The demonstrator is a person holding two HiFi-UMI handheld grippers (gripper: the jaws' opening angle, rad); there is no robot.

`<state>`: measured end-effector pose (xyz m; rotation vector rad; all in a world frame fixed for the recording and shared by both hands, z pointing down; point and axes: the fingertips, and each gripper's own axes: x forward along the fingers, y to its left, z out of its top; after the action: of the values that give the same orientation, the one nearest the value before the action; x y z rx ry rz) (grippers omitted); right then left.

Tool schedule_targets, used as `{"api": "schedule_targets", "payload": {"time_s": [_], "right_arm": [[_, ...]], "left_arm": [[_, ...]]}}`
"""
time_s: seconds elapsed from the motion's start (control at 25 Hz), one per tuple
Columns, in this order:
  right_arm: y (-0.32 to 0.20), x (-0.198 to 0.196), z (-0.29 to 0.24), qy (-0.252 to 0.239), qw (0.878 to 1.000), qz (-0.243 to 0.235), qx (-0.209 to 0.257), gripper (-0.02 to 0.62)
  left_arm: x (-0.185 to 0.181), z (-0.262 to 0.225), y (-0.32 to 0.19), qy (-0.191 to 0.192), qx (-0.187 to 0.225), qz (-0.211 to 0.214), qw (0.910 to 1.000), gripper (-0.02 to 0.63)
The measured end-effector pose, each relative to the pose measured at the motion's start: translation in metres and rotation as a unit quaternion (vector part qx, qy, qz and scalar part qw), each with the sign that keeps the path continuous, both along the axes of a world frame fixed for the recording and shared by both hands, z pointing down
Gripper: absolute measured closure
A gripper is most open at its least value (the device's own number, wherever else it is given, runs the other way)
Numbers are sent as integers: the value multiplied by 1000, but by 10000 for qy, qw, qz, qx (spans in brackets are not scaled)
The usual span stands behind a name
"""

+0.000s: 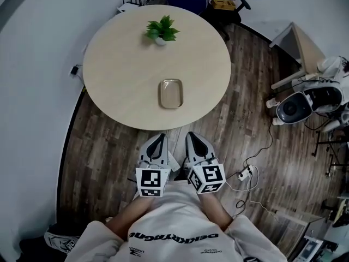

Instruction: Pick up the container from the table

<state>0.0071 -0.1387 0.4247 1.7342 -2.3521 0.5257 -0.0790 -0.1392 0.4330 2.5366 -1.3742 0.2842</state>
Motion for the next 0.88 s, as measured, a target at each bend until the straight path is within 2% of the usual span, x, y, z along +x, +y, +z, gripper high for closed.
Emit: {"api": "schedule_targets", "payload": {"time_s": [0.16,0.6,0.88], "right_arm": [[-28,10,18,-21,9998,-64,-204,562],[-121,45,75,-204,9962,-355,-767,561],[-161,55,128,-199,9919,-415,-1188,561]], "left_arm": [[4,20,-28,-90,-246,-104,9996,591],[11,88,-118,-221,-1026,-871,9907,589],[20,133,-160,-291,-1486,-926,9841,589]]}}
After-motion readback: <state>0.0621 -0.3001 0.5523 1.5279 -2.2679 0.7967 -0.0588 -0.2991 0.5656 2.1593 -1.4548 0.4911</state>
